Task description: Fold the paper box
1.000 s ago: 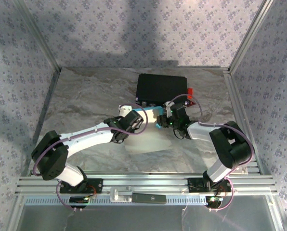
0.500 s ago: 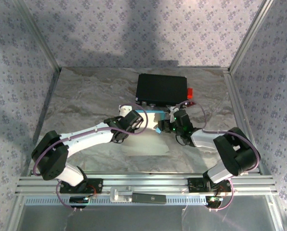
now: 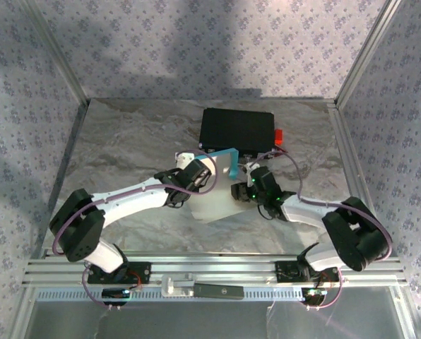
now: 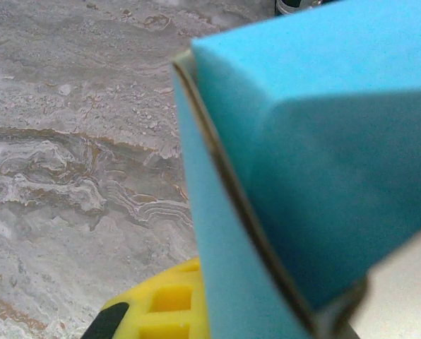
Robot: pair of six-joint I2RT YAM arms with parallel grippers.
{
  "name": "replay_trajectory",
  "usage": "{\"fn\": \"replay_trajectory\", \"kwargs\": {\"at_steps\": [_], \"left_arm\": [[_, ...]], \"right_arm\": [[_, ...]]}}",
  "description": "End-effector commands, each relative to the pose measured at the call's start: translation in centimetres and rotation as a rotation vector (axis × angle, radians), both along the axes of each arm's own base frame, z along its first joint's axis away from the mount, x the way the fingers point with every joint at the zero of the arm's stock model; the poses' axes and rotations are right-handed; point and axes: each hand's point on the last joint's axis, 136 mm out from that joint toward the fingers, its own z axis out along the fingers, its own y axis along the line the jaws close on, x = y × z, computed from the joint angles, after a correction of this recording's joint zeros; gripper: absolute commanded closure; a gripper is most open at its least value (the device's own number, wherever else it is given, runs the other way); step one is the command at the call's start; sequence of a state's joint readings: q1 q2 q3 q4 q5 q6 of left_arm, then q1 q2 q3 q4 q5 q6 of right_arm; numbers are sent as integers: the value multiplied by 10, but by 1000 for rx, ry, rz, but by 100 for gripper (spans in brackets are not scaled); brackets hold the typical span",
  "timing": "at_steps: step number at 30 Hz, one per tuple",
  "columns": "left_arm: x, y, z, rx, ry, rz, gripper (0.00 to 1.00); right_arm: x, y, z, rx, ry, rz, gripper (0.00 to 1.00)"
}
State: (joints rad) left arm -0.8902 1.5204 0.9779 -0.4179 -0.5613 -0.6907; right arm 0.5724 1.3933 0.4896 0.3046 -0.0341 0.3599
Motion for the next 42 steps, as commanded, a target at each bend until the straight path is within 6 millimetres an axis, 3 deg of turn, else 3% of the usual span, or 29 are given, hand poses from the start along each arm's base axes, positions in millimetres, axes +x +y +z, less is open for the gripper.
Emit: {"fn": "replay_trajectory", "kwargs": {"at_steps": [1, 7, 23, 29, 34, 42], "left_arm": [[7, -7, 12, -47, -12, 4, 100], [10, -7, 10, -60, 3, -3, 100], [10, -9, 8, -55, 15, -20, 100], [11, -9, 7, -54, 17, -22, 100], [11, -10, 8, -58, 16, -26, 100], [11, -10, 8, -58, 17, -31, 100]], "right_arm": [[7, -6, 9, 111, -3, 7, 47], [21, 10, 13, 124, 25, 84, 50], [55, 20, -7, 120, 71, 79, 53], [60, 23, -14, 106, 89, 86, 60], [59, 18, -29, 48, 119, 64, 73], [57, 3, -55, -149, 153, -26, 76]]}}
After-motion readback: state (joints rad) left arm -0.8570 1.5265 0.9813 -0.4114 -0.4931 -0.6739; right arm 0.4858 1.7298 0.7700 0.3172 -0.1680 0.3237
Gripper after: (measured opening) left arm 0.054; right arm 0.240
